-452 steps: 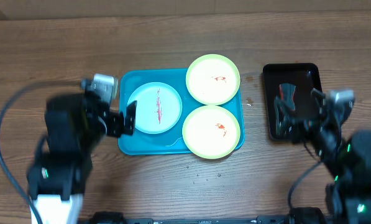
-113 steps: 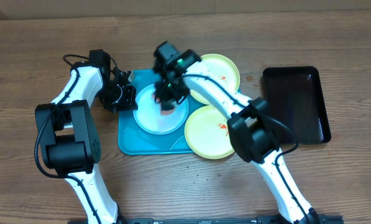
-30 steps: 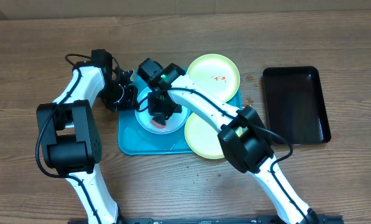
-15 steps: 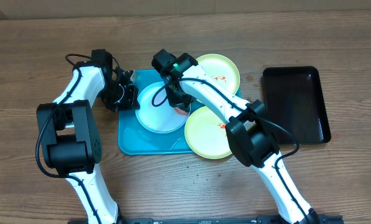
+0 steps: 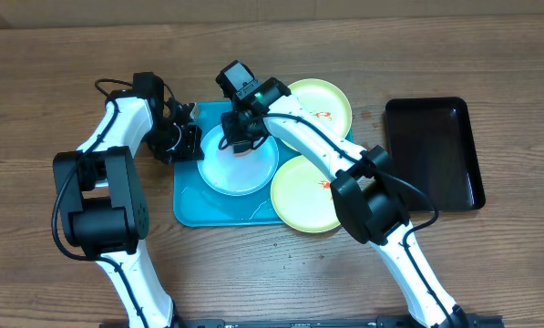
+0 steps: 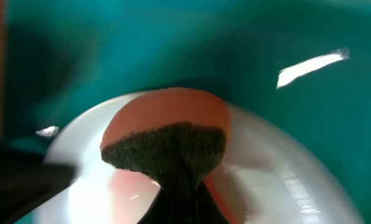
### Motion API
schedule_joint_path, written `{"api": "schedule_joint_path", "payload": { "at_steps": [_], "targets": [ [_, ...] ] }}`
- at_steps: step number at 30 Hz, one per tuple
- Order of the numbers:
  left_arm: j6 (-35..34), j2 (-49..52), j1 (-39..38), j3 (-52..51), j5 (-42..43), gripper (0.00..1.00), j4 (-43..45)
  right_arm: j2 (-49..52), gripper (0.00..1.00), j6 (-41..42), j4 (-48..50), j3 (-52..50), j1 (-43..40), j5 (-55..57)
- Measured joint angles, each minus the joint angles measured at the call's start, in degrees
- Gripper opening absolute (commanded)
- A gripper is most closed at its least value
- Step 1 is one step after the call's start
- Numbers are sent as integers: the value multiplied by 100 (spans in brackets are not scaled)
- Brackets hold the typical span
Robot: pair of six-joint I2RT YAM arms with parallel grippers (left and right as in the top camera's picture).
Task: Clean dirty plates on tray and stack at the side
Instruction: 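Keep scrubbing the white plate's center and edges with the sponge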
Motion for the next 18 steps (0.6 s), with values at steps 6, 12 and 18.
{"api": "schedule_joint_path", "payload": {
  "at_steps": [6,12,18],
  "targets": [
    [0,0,0,0,0,4,0,138,4,201,-221,0,35,-1091],
    [0,0,0,0,-11,4,0,166,4,378,-721,0,72,-1803],
    [0,0,0,0,-11,4,0,166,4,435,-1327,0,74,-1528]
  ]
}}
